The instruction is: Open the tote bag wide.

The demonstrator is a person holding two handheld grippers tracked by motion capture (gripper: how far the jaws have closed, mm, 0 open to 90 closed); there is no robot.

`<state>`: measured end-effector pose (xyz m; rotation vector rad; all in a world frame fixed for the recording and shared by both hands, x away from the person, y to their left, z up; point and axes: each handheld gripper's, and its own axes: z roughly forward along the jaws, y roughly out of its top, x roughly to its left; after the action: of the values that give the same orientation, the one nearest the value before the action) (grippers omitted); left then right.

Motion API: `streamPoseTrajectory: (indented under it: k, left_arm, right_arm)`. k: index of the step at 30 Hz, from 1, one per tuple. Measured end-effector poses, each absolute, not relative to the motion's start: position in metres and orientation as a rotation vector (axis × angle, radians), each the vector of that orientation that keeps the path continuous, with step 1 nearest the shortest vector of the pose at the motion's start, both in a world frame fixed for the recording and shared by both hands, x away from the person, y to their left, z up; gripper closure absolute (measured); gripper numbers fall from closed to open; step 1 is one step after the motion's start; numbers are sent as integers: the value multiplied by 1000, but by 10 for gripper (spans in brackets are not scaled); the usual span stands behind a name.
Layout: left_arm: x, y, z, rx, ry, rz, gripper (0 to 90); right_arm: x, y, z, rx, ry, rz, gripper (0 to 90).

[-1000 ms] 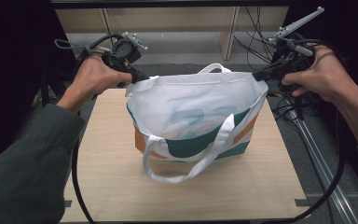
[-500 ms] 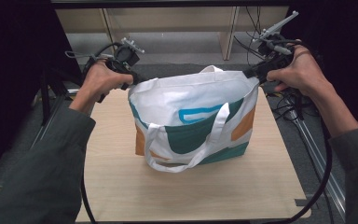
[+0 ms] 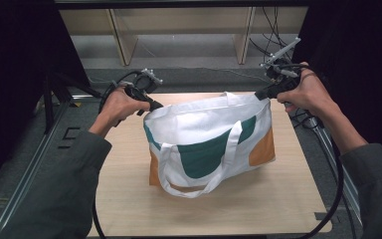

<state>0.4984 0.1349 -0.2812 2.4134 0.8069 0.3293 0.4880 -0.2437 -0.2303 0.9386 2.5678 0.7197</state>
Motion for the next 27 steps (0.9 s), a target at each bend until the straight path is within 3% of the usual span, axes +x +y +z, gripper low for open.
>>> streamPoseTrajectory:
  k: [9, 17, 25, 27]
  left_arm:
    - [479, 139, -258, 2286, 840, 305, 620]
    - [465, 139, -236, 2190, 875, 309, 466]
    - [462, 126, -225, 2286, 916, 299, 380]
    - [463, 122, -228, 2330, 915, 314, 316]
  right_arm:
    - [489, -245, -221, 929, 2533, 680, 896]
    - [489, -241, -215, 919, 2513, 665, 897]
    - [490, -237, -211, 914, 2509, 676, 896]
    - [490, -238, -210, 898, 2513, 680, 896]
